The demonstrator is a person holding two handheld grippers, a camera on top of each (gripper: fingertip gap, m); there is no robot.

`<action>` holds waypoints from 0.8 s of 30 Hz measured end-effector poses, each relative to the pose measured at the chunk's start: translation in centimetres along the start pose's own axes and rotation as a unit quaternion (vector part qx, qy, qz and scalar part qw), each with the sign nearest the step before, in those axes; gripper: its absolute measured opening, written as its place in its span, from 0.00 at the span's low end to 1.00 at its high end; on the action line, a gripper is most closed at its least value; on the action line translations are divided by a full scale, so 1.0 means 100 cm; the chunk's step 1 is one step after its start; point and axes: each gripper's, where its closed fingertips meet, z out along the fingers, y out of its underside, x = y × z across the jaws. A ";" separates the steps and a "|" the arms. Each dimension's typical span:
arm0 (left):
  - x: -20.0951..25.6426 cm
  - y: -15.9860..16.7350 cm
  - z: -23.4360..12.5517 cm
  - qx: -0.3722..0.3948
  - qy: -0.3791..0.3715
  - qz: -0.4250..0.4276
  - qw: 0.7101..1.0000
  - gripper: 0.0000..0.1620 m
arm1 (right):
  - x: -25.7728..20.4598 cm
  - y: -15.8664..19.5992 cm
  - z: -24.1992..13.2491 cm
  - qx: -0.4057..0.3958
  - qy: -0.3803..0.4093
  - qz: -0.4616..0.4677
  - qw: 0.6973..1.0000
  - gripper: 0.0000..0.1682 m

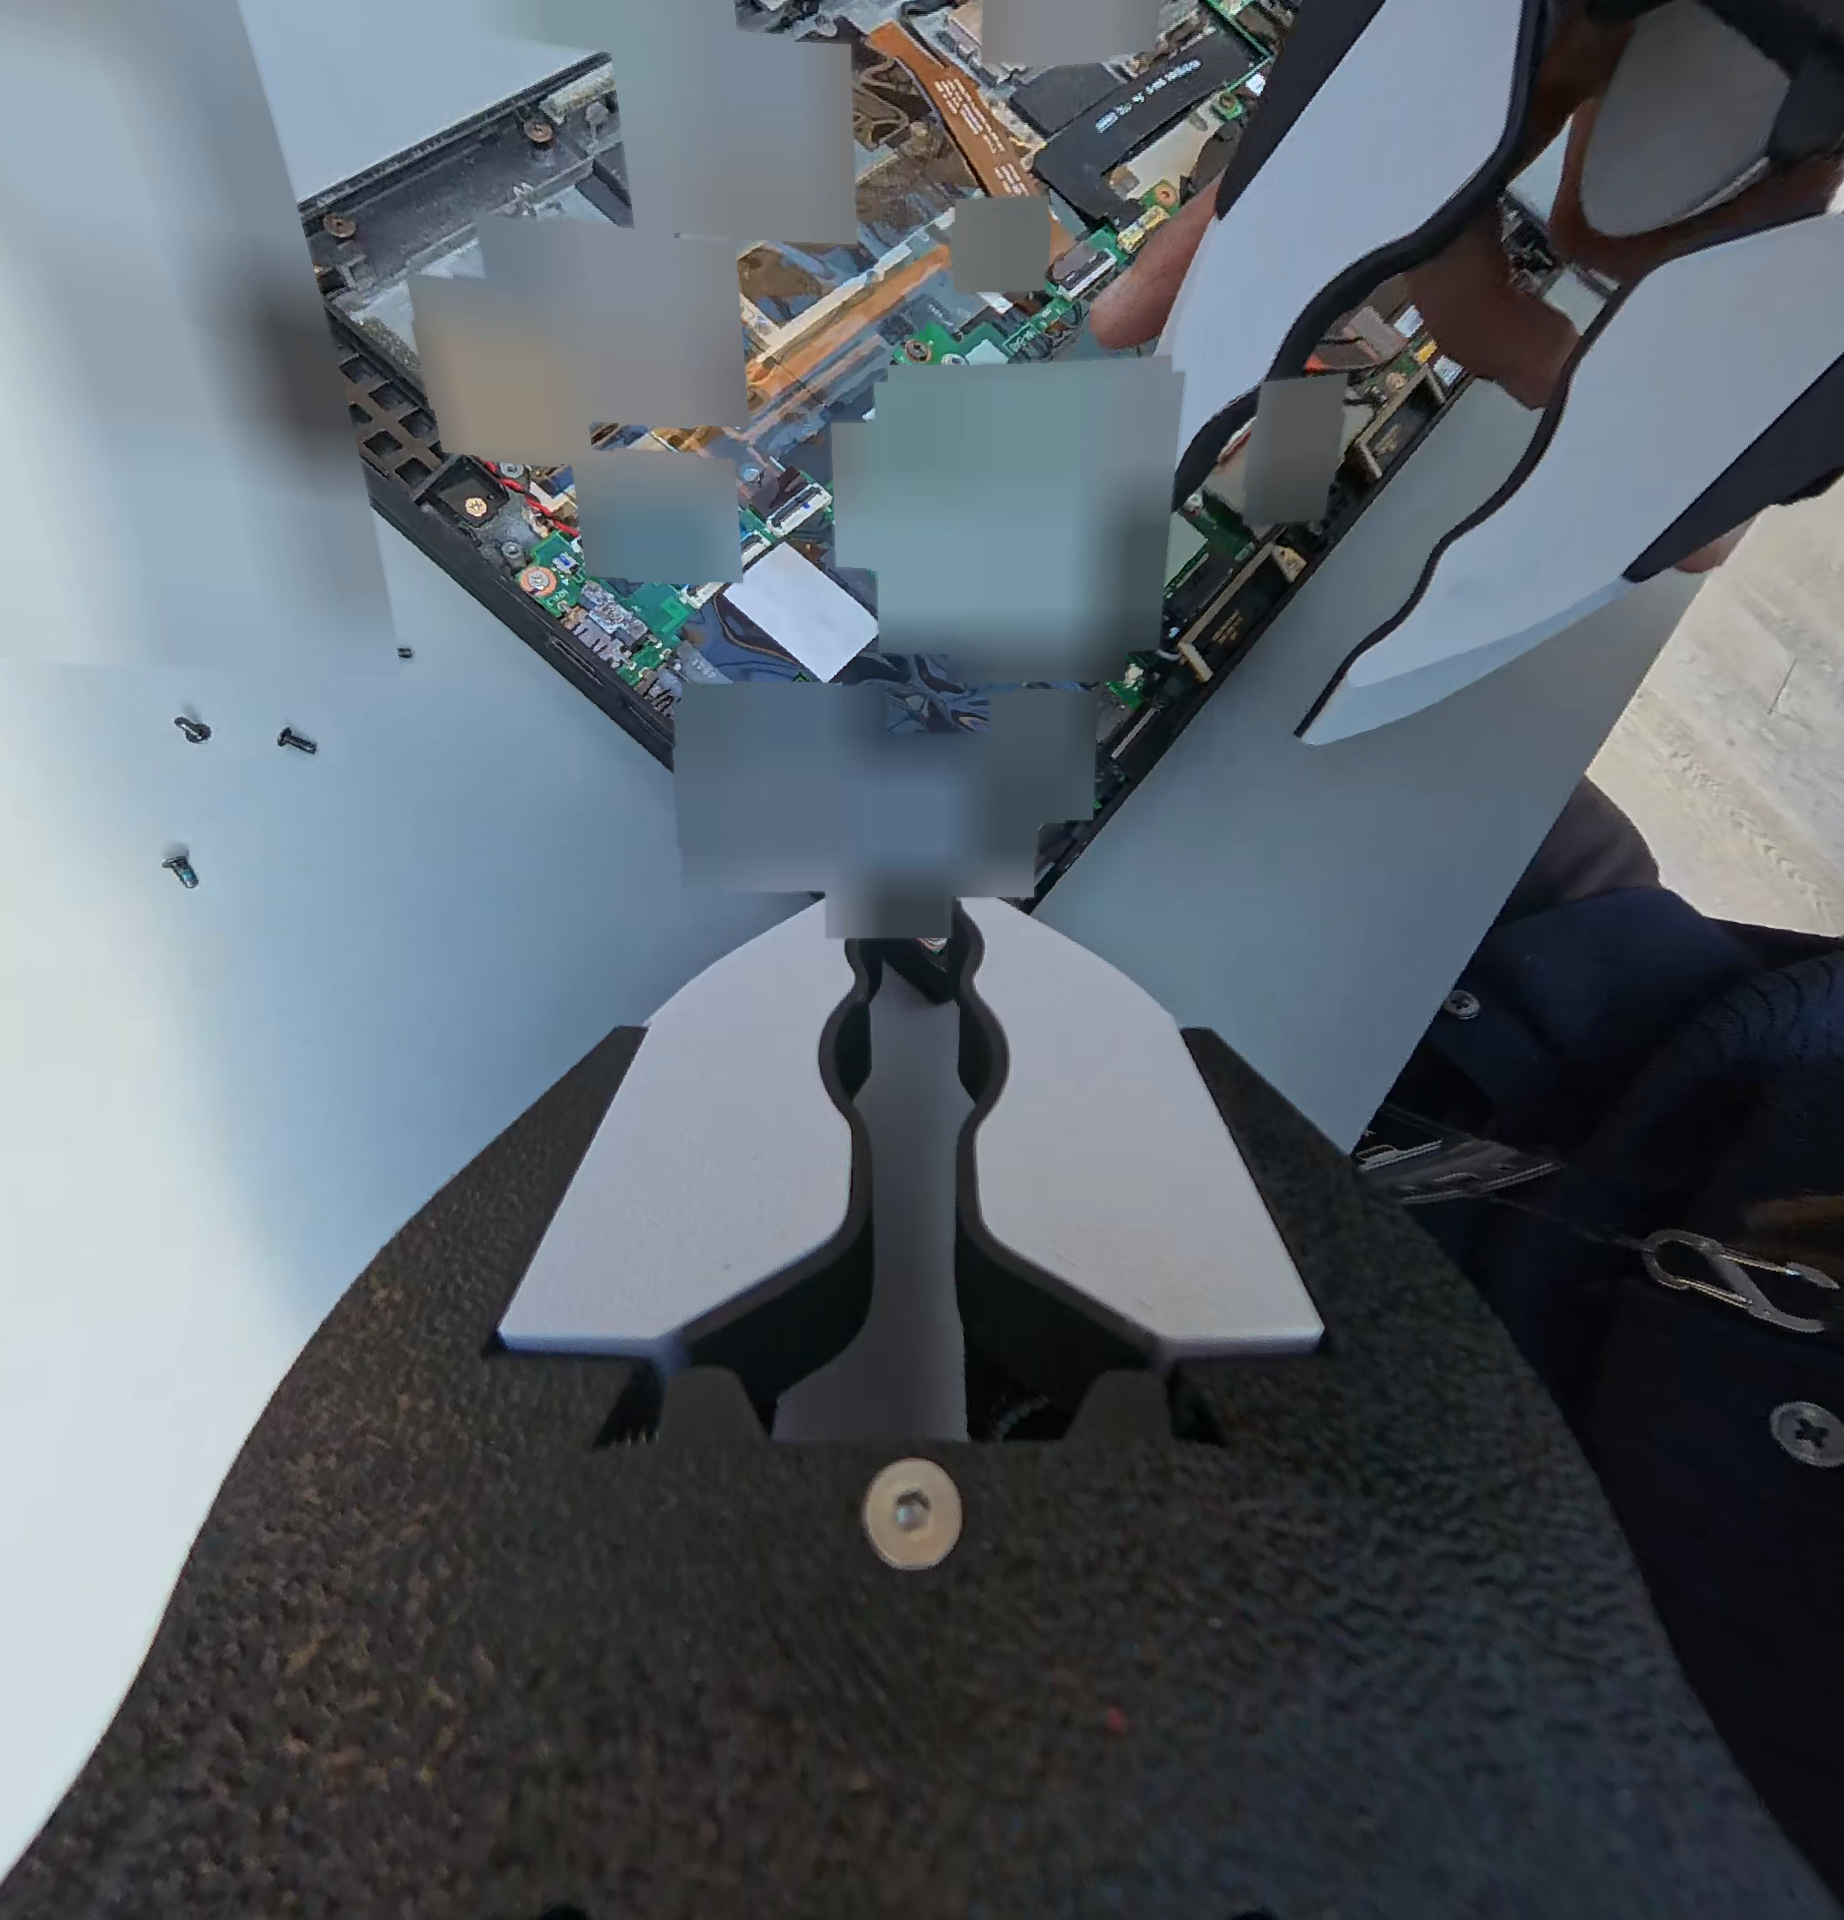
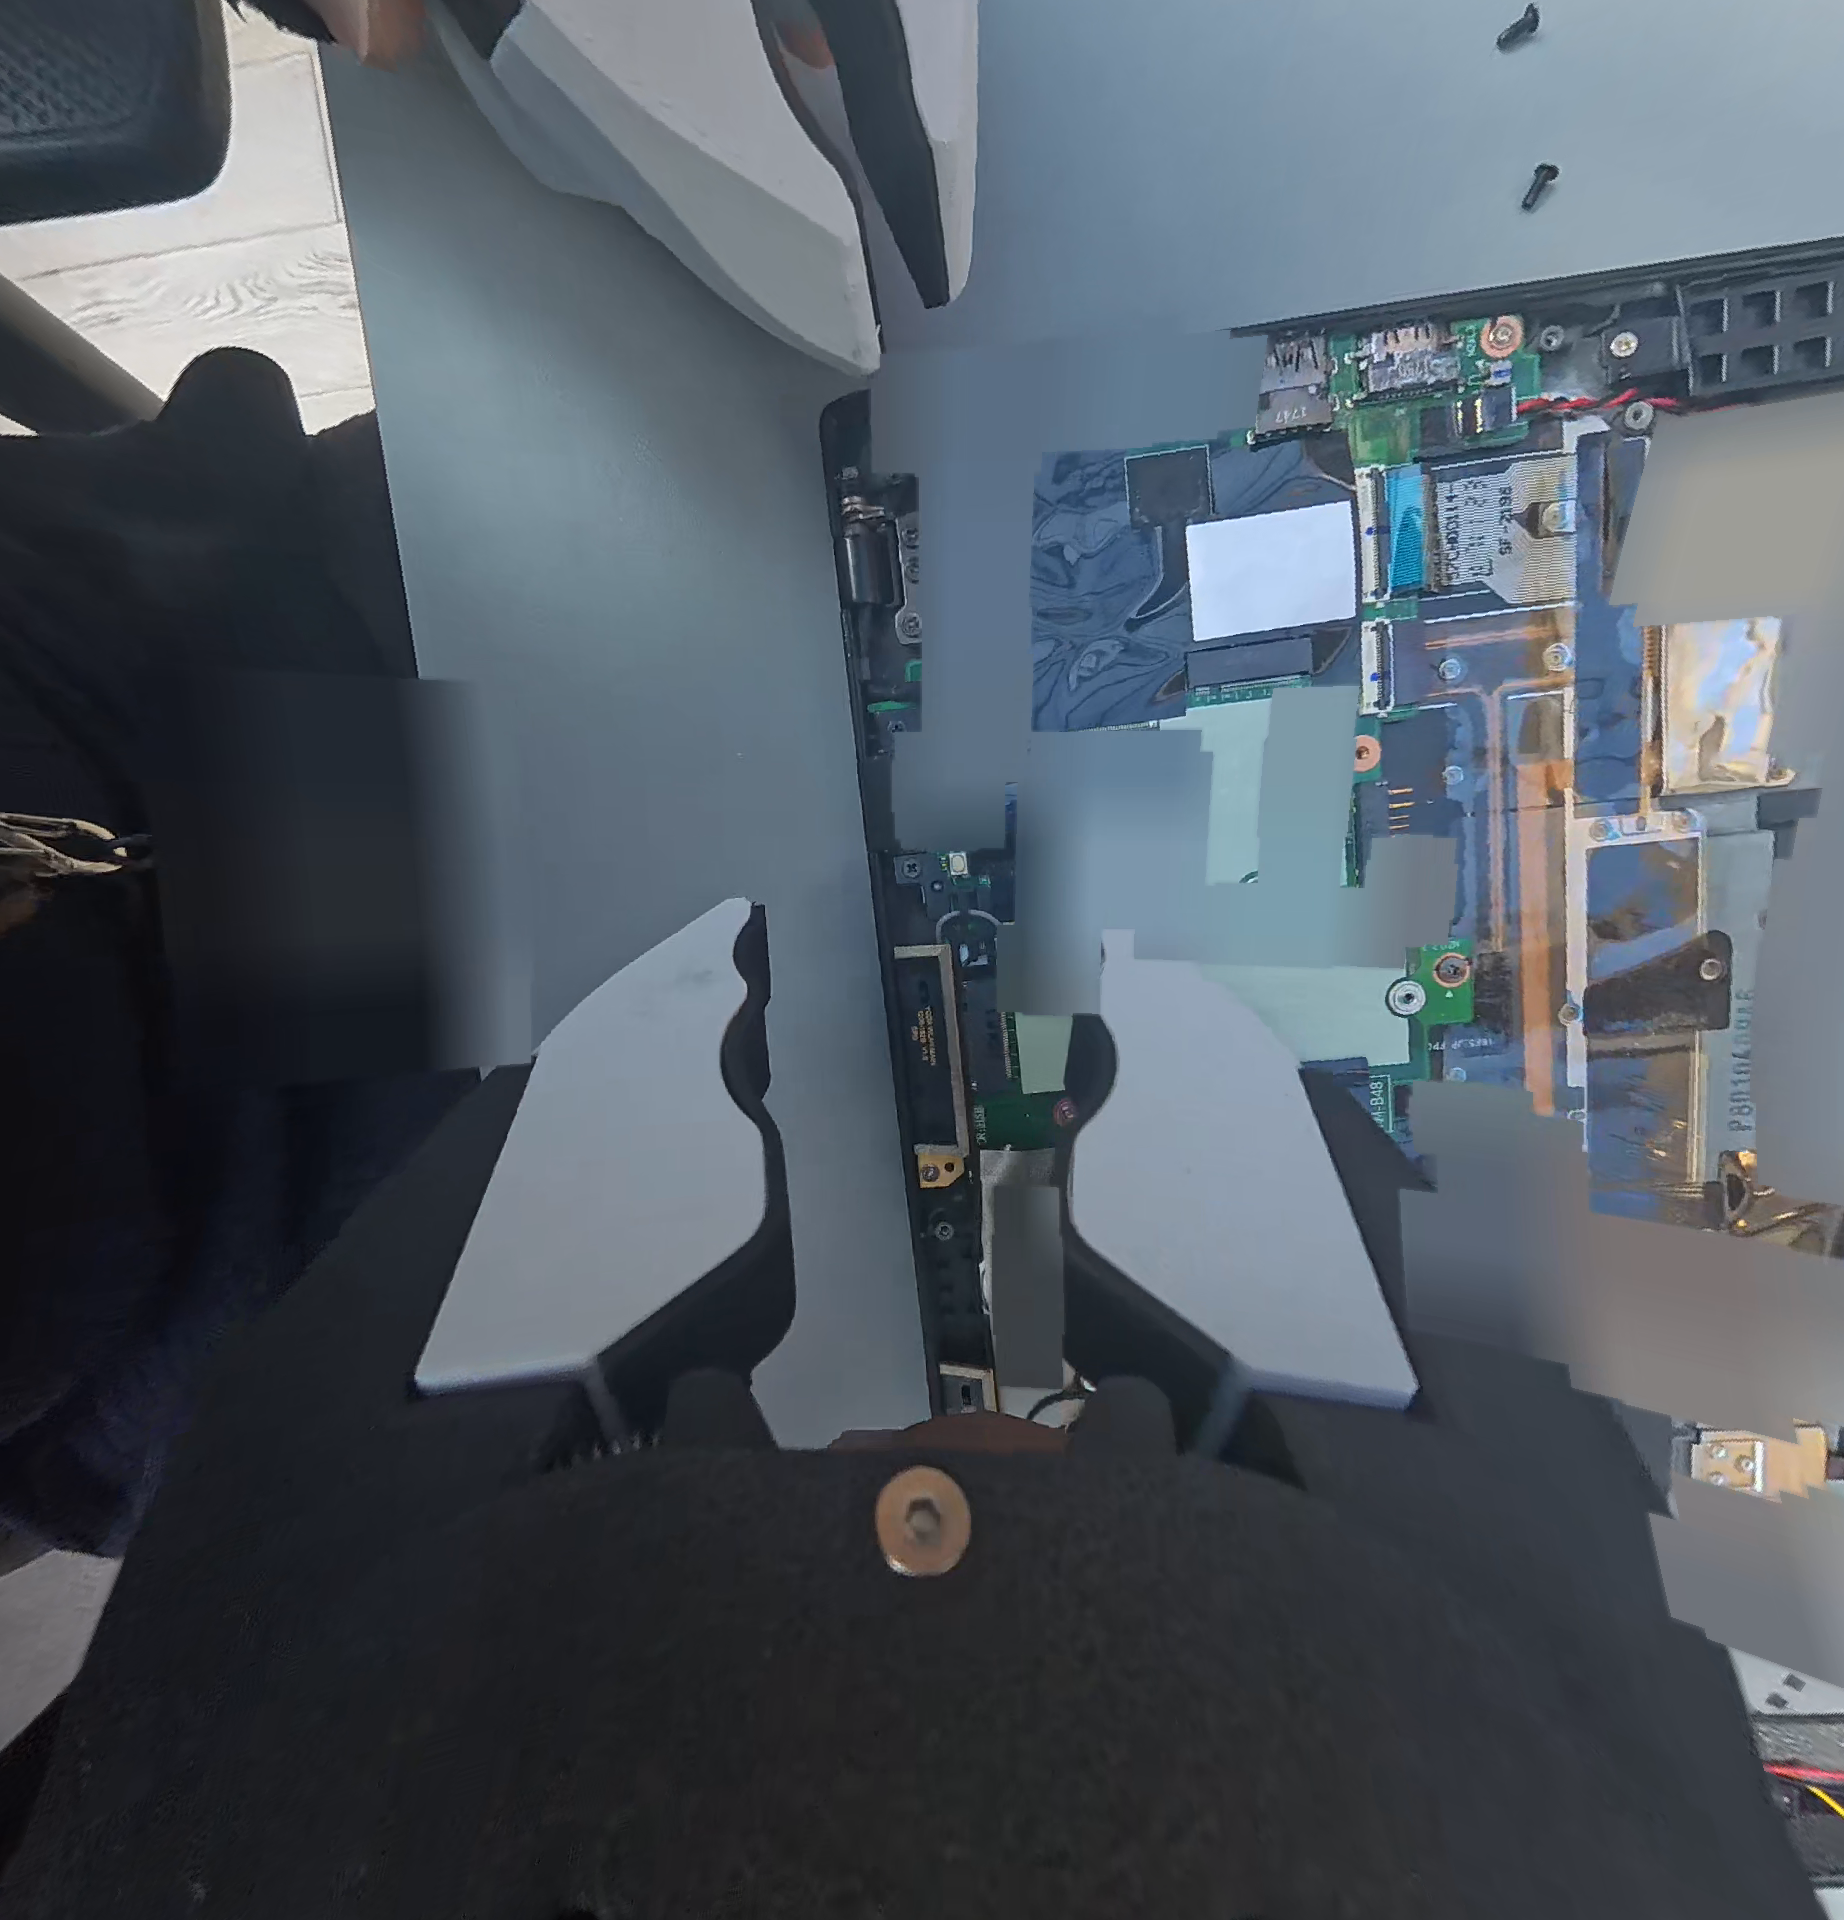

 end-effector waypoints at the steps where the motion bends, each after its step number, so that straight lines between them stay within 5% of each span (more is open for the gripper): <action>1: -0.001 0.001 0.000 0.000 0.000 -0.001 1.000 0.07 | 0.002 0.002 0.001 -0.010 0.002 -0.014 1.000 0.35; 24: -0.004 0.004 -0.005 0.007 -0.003 -0.003 1.000 0.07 | -0.002 0.010 0.009 -0.058 0.019 -0.102 0.993 0.39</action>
